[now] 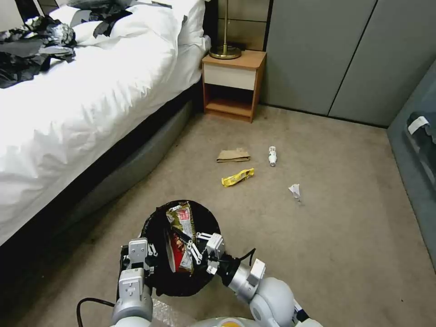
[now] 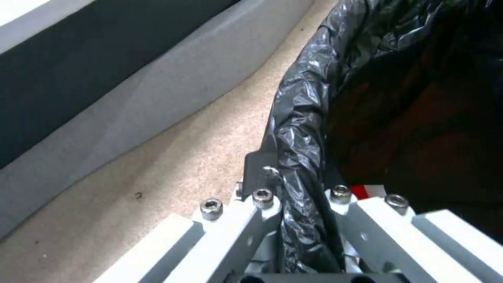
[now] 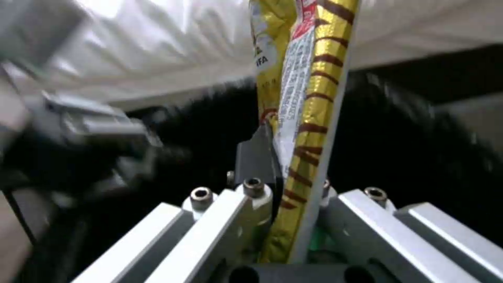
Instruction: Pick up the trash bin, then pick up the garbage from the floor and place it into the trash bin.
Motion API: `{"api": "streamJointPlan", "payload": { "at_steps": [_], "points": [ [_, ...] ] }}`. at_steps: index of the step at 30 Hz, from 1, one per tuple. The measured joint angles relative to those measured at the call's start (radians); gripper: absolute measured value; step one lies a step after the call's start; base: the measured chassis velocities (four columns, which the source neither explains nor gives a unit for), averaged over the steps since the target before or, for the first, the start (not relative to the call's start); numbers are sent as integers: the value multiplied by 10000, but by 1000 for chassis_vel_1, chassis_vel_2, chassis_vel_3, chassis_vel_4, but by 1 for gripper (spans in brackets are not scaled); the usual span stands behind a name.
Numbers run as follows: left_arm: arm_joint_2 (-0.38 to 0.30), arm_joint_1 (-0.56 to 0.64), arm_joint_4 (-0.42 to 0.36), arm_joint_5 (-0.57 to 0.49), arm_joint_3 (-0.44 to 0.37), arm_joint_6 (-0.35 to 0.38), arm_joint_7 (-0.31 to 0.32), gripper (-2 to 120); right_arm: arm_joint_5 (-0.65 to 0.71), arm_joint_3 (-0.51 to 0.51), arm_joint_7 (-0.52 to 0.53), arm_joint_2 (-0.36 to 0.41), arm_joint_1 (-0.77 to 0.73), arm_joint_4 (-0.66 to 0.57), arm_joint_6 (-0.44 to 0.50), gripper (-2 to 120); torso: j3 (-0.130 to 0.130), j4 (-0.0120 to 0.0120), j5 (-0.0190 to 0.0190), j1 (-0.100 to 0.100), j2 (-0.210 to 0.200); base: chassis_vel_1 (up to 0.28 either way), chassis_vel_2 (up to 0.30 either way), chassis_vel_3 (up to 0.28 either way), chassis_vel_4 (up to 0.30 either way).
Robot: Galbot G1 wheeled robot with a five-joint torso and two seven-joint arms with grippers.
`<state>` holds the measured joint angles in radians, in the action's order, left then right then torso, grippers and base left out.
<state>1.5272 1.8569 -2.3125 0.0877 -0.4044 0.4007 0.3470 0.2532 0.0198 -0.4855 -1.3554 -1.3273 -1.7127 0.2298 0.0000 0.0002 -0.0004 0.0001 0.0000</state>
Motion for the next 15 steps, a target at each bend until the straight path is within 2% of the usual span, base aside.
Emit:
{"api": "streamJointPlan", "payload": {
  "at_steps": [2,4,5,6,9,10,11,13,15],
  "points": [
    [2,4,0,5,9,-3,0,1,-46,4,23,-6,40,227,4,0,0,0,5,0,0,0,0,0,0],
    [3,3,0,9,15,-3,0,1,-97,5,36,-7,71,430,18,7,0,-2,11,-1,0,0,0,0,0],
    [9,-5,0,16,20,-3,0,1,-154,2,47,-15,88,575,47,14,0,-3,14,-1,0,0,0,0,0],
    [9,-5,0,16,20,-3,0,1,-154,2,47,-15,88,575,47,14,0,-3,14,-1,0,0,0,0,0],
    [17,-19,0,38,43,-3,0,1,-182,-5,57,-29,87,612,59,25,1,-3,9,0,0,0,0,0,0],
    [24,-27,0,64,57,-3,0,1,-238,-8,57,-41,71,606,60,38,0,-2,5,-1,0,0,0,0,0],
    [24,-27,0,64,57,-3,0,1,-238,-8,57,-41,71,606,60,38,0,-2,5,-1,0,0,0,0,0],
    [32,-40,-3,70,58,-4,0,1,-291,-17,57,-44,53,586,63,52,0,0,6,0,0,0,0,0,0],
    [35,-44,-9,70,58,-4,1,1,-306,-19,57,-43,43,574,64,54,0,1,7,0,0,0,0,0,0]
  ]
}}
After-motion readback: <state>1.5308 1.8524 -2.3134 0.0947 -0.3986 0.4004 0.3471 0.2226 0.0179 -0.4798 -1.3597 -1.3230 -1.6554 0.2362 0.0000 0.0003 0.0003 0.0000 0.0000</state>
